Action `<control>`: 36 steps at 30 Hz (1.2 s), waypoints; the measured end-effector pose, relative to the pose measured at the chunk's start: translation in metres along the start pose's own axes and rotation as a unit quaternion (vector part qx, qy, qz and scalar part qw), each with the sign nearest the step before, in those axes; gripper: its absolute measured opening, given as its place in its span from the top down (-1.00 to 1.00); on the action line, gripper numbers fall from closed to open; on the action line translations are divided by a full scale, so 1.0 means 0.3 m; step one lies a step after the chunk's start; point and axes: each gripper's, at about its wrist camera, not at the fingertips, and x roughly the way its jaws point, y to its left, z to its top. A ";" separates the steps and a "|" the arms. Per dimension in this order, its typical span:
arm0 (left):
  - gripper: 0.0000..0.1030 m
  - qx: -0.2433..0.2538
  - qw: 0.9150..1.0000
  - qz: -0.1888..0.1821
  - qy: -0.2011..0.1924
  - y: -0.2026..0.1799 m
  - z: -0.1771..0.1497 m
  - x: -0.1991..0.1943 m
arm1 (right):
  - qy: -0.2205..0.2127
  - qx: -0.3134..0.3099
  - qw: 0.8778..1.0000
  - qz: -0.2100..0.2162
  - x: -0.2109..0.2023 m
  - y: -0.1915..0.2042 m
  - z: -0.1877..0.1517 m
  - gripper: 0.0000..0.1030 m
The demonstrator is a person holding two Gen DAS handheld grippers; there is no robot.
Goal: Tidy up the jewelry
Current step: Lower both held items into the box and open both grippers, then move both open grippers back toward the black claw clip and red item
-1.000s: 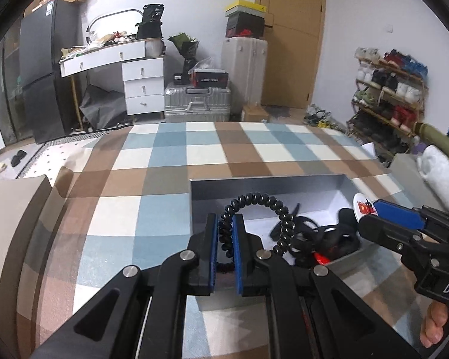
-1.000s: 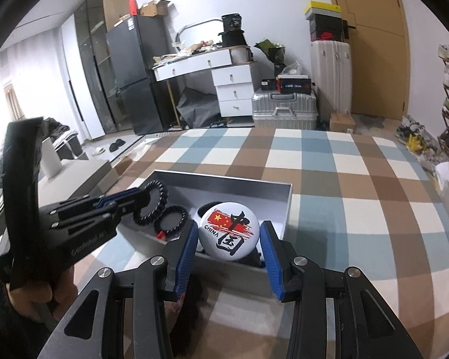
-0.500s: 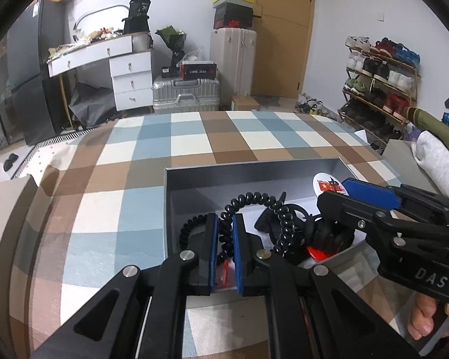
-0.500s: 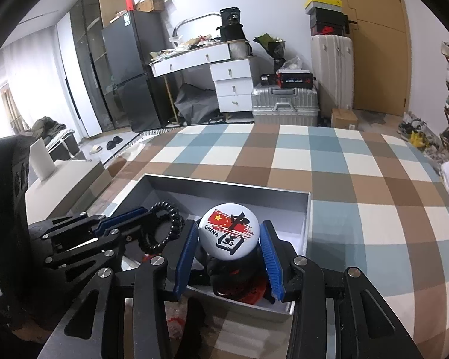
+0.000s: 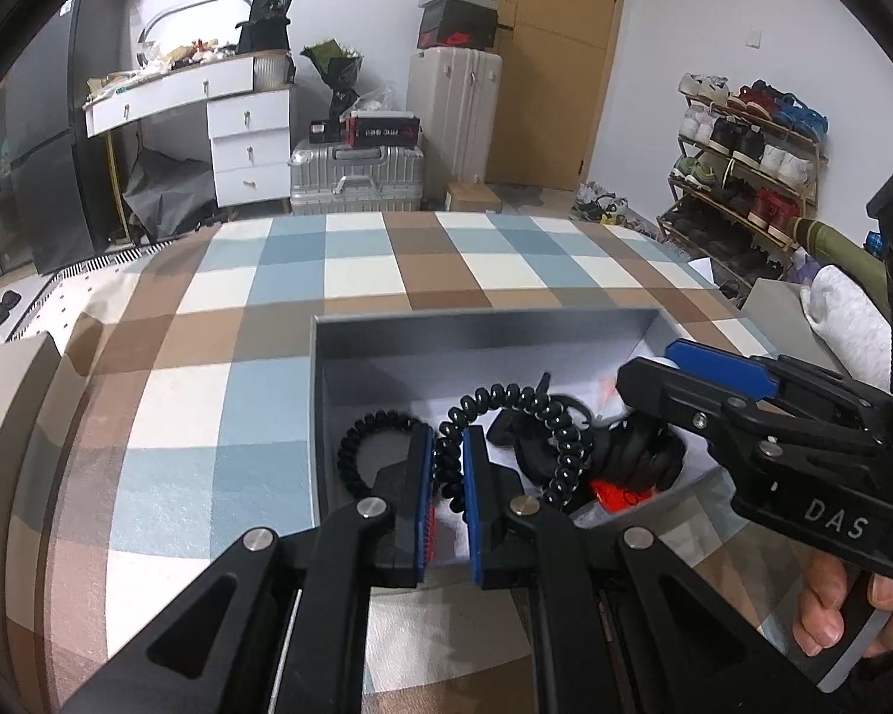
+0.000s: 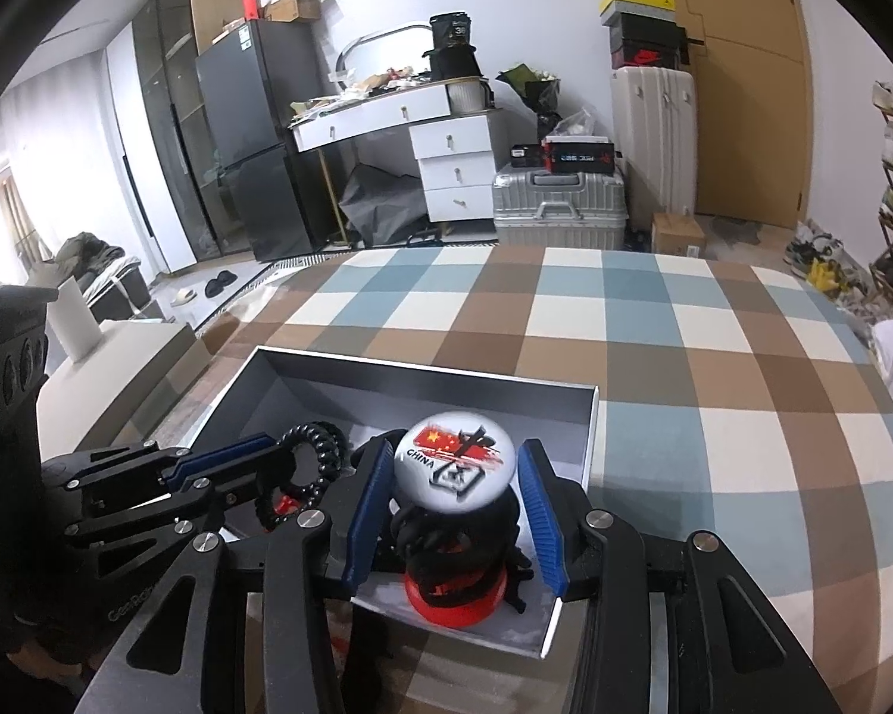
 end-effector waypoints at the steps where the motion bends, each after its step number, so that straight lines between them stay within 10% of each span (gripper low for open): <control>1: 0.90 -0.001 1.000 -0.004 -0.001 0.000 -0.001 -0.002 | -0.002 0.000 1.000 -0.002 -0.005 0.000 0.000 0.09; 9: 0.69 -0.002 1.000 0.004 -0.009 -0.001 -0.002 -0.011 | -0.017 -0.002 1.000 -0.009 -0.087 -0.015 -0.030 -0.20; 13: -0.12 -0.010 0.999 -0.007 -0.033 0.009 -0.009 -0.053 | -0.012 0.000 1.000 -0.011 -0.124 -0.026 -0.064 -0.38; 20: -0.86 0.008 0.999 0.003 -0.046 -0.005 -0.070 -0.119 | 0.007 0.006 1.000 -0.008 -0.167 -0.039 -0.122 -0.64; 36: -0.97 0.016 1.000 -0.008 -0.016 -0.012 -0.116 -0.099 | 0.087 -0.034 0.996 0.009 -0.109 0.035 -0.244 -0.75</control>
